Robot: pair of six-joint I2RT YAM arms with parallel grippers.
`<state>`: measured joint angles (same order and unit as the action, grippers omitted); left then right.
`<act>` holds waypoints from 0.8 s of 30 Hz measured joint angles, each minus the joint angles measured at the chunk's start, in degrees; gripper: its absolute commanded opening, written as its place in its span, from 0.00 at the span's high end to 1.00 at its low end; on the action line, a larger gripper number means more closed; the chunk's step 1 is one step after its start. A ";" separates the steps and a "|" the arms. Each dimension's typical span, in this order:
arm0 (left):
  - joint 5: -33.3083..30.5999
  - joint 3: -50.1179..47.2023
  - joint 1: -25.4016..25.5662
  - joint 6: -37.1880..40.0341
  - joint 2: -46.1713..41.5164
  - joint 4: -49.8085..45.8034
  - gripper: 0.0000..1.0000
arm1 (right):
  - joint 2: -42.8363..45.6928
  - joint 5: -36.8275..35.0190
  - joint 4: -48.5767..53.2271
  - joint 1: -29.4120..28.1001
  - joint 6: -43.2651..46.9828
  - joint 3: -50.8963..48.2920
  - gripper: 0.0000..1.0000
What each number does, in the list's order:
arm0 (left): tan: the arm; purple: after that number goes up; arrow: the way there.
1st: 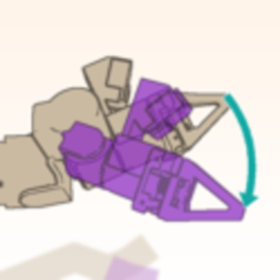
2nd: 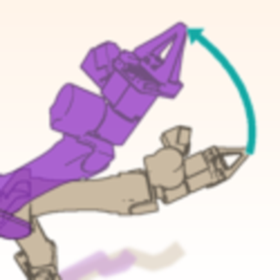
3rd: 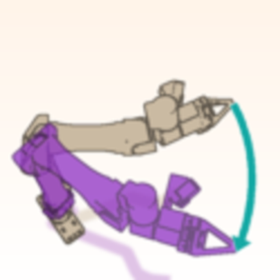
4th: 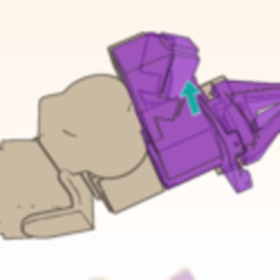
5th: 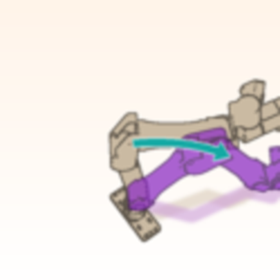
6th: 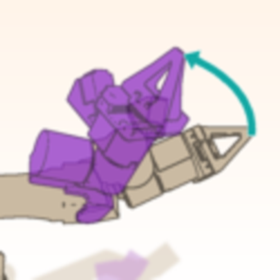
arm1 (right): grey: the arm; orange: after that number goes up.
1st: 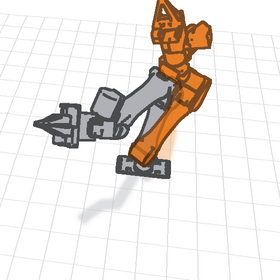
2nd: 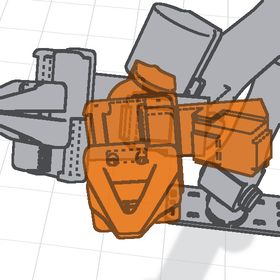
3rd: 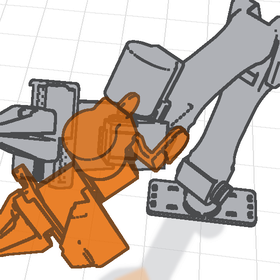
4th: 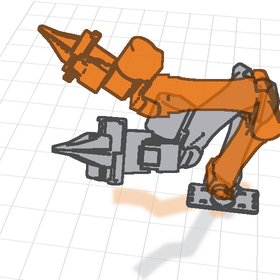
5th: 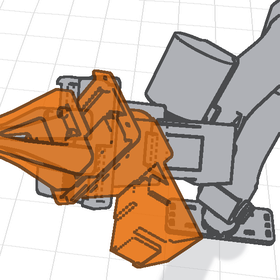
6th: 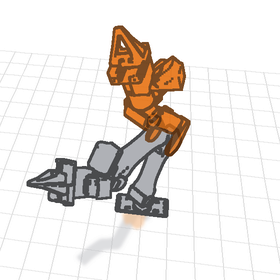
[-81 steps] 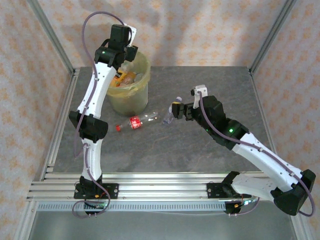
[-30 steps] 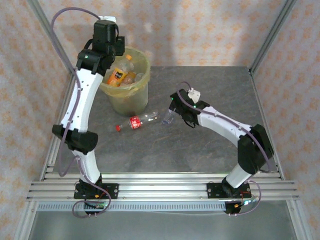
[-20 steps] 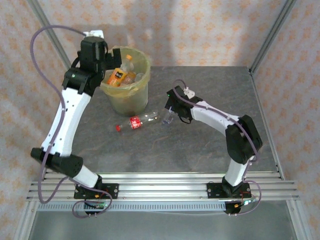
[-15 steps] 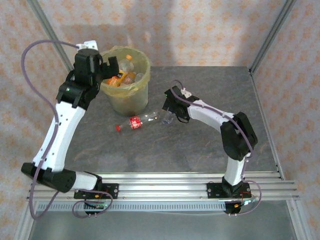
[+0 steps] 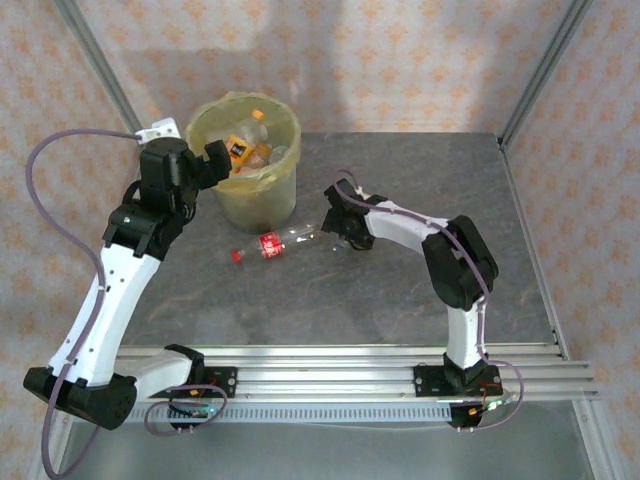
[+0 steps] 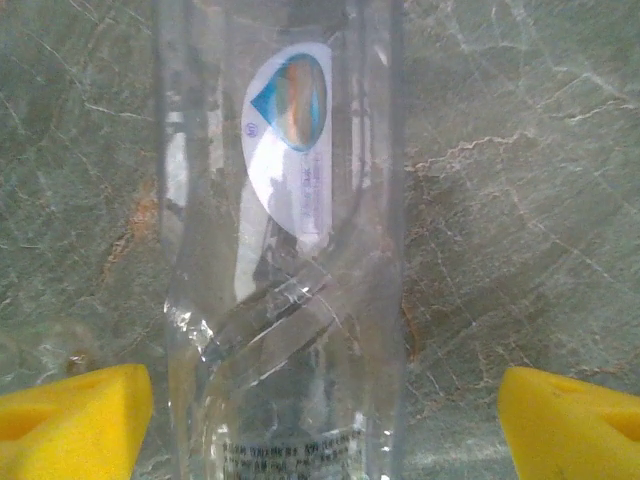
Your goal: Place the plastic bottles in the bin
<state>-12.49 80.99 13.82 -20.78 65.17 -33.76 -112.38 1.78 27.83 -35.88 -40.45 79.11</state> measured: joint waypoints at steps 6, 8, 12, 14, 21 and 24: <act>0.02 -0.09 0.00 -1.31 -0.28 0.63 0.00 | -1.79 1.09 0.00 0.11 0.44 0.24 0.15; 0.04 -0.11 0.00 -1.81 -0.28 0.63 0.00 | -1.79 1.49 -0.02 0.37 1.11 0.22 0.16; 0.04 -0.11 0.00 -2.38 -0.28 0.63 0.00 | -1.79 2.08 -0.11 1.25 3.41 -0.39 0.21; 0.04 -0.11 0.00 -2.60 -0.28 0.63 0.00 | -2.08 2.23 0.00 1.64 4.79 -0.55 0.25; 0.02 -0.11 0.00 -3.43 -0.28 0.63 0.00 | -2.69 1.90 1.22 1.97 9.03 -0.44 0.38; 0.02 -0.11 0.00 -3.45 -0.26 0.63 0.00 | -2.69 1.84 1.57 2.08 9.86 -0.44 0.45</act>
<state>-12.47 80.88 13.82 -24.23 64.90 -33.12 -115.07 3.62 29.41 -33.80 -30.59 78.67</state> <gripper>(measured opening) 0.996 0.588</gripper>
